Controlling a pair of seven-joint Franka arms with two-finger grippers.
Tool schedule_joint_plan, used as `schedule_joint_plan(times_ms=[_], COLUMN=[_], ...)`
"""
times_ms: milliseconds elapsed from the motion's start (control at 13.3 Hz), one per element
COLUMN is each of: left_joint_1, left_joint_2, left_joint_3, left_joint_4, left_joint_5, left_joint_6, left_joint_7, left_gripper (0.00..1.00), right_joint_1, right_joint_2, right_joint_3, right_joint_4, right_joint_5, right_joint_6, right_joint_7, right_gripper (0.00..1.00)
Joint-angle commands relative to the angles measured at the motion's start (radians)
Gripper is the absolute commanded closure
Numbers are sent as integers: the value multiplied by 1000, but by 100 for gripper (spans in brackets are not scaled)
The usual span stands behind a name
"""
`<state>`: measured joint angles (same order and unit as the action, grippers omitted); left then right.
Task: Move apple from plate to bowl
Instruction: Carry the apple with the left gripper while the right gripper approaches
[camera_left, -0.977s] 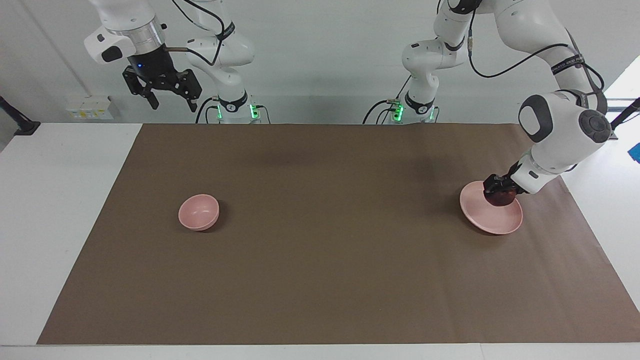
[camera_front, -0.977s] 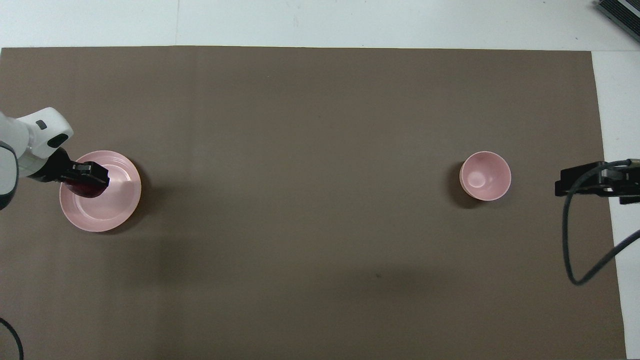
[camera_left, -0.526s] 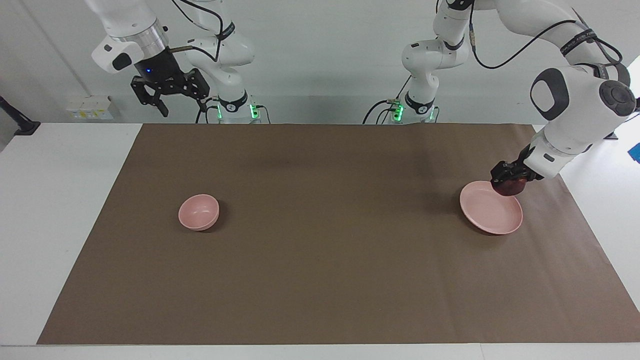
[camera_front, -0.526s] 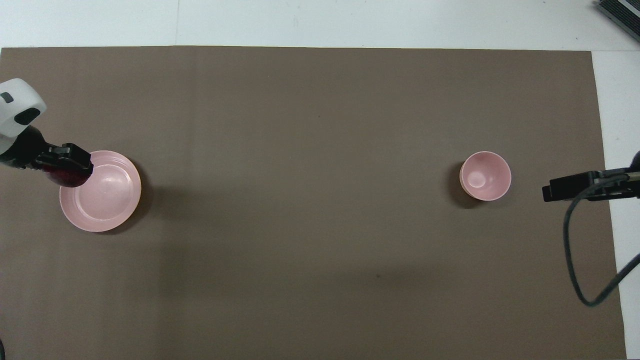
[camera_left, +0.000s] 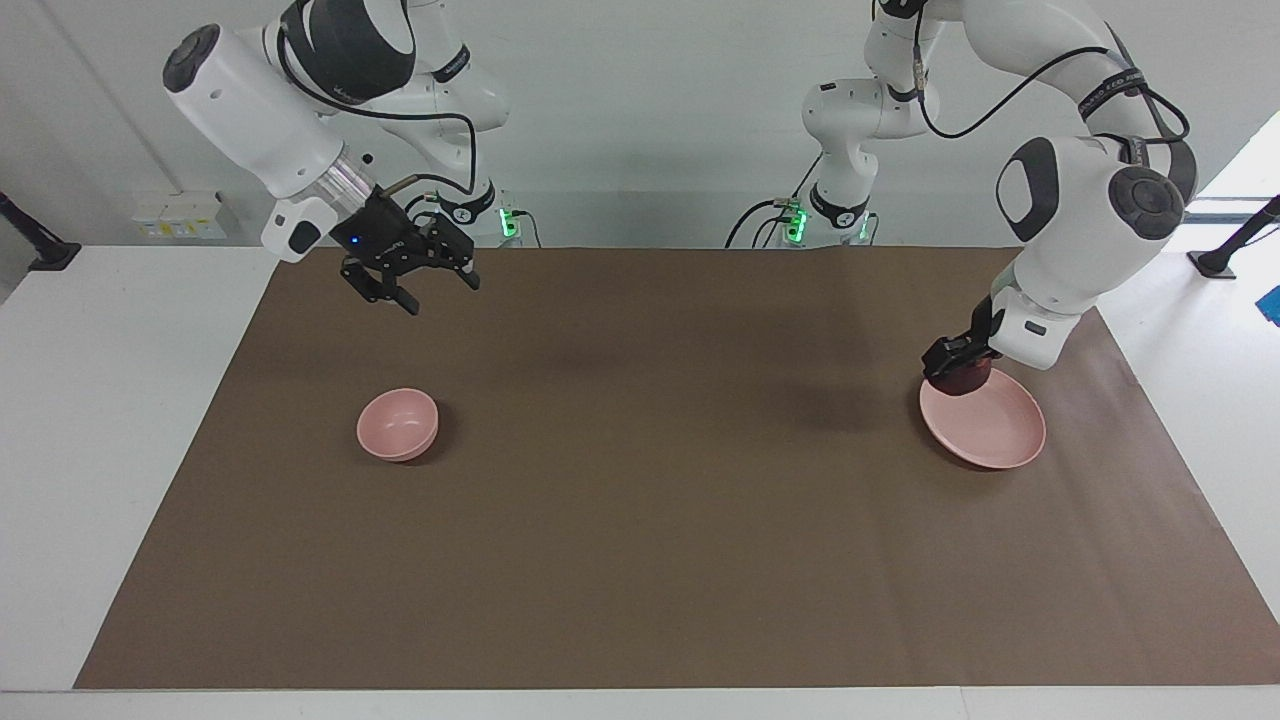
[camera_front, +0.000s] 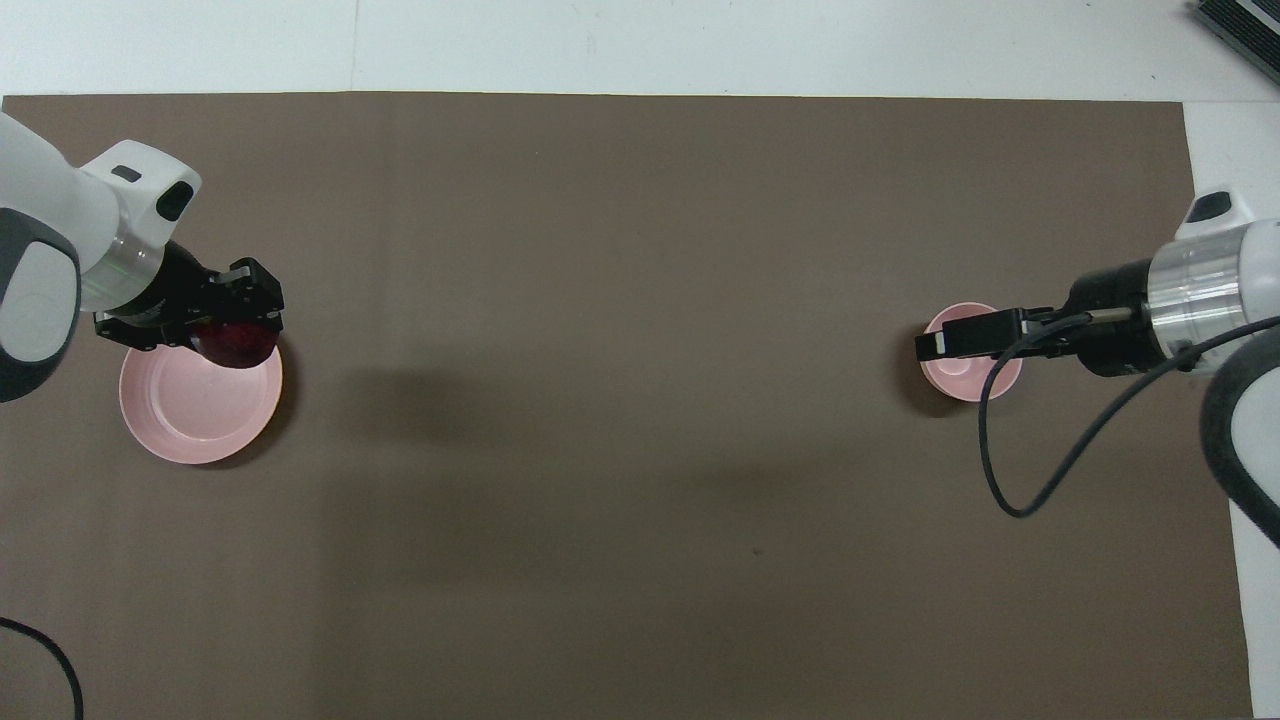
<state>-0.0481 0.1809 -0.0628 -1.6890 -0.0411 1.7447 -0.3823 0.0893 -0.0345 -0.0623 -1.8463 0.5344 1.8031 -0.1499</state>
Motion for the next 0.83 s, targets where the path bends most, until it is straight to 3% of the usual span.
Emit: schedule_joint_plan(times_ms=[0,301,752], left_joint_1=[-65,-99,-121], left_joint_2=[-12,-11,-5], left_joint_3=[14,-6,-29], left_joint_4=[-8,6,-67], left_joint_5=[-75,-354,-822], left_joint_6=[4,-59,-91], left_joint_7=[-137,-233,-333], left_gripper=[100,100,100], right_joint_1=[-8,-5,4], right_joint_2=[10,15,-4], right_joint_3=[1,1,1], right_joint_4=[-75,-183,-223], right_joint_5=[201,424,570], right_joint_6=[66,124,110], right_joint_7=[-78,-194,-209], right_gripper=[0,0,0])
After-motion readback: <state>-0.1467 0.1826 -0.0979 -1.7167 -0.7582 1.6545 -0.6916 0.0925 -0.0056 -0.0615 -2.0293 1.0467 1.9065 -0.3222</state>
